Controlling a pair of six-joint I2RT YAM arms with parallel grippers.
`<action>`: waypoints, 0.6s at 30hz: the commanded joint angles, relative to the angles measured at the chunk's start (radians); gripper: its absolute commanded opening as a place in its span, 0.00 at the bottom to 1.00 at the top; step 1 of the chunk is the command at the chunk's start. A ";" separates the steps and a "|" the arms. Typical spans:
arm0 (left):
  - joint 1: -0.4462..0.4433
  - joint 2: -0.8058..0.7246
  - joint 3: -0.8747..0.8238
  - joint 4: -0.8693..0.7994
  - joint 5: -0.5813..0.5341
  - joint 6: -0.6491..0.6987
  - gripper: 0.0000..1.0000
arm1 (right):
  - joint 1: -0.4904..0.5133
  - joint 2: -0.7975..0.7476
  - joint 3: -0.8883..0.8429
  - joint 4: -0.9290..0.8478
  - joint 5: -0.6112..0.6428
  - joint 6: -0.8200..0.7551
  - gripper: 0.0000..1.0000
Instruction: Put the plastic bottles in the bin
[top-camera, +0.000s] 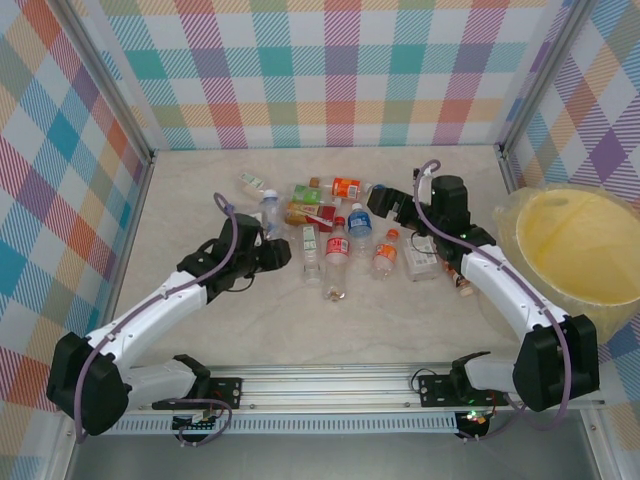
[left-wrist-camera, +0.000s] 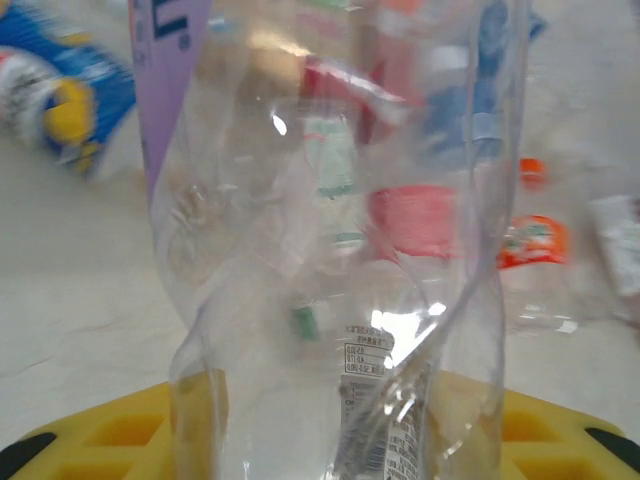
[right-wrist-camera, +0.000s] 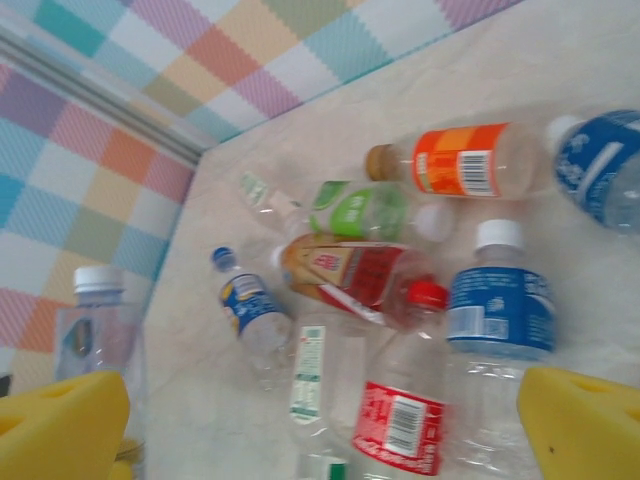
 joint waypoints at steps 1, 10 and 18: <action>-0.023 0.049 0.057 0.151 0.232 0.064 0.49 | 0.009 -0.027 0.048 0.117 -0.188 0.051 1.00; -0.061 0.196 0.182 0.349 0.537 0.080 0.49 | 0.008 -0.040 0.164 -0.012 -0.270 0.079 1.00; -0.094 0.258 0.253 0.414 0.601 0.056 0.49 | 0.008 0.013 0.294 -0.217 -0.256 0.076 1.00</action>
